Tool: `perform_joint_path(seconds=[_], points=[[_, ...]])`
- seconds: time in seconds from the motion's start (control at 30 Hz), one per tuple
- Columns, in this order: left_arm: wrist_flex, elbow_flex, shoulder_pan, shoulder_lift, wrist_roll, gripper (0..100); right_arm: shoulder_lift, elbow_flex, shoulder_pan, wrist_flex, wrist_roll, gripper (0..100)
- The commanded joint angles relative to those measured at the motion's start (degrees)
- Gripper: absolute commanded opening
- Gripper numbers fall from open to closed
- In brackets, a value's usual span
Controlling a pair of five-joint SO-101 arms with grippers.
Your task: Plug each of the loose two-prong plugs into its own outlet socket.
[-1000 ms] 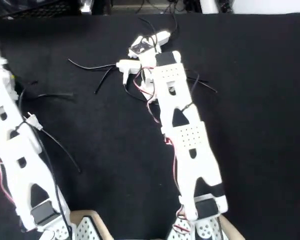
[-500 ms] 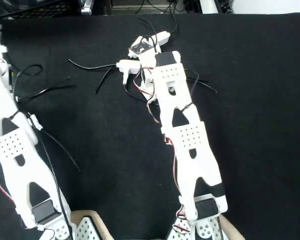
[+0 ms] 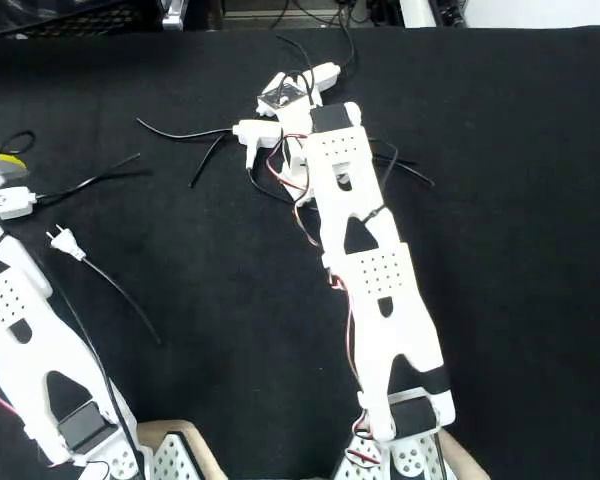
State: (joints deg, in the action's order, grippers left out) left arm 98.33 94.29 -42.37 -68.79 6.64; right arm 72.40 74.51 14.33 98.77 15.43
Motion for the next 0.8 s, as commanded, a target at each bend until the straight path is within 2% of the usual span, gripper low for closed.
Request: perform_joint_path(seconds=[0.0, 0.4, 0.6, 0.77], points=[[2.5, -0.2, -1.4, 3.8, -12.5, 36, 0.4, 1.0, 0.9, -0.4, -0.5, 38.6], [2.5, -8.8, -4.6, 0.3, -13.0, 36, 0.4, 1.0, 0.9, -0.4, -0.5, 38.6], [1.9, -8.6, -3.4, -2.5, -13.0, 36, 0.4, 1.0, 0.9, -0.4, -0.5, 38.6], [-1.8, -8.6, -1.5, -2.4, -13.5, 36, 0.4, 1.0, 0.9, -0.4, -0.5, 38.6]])
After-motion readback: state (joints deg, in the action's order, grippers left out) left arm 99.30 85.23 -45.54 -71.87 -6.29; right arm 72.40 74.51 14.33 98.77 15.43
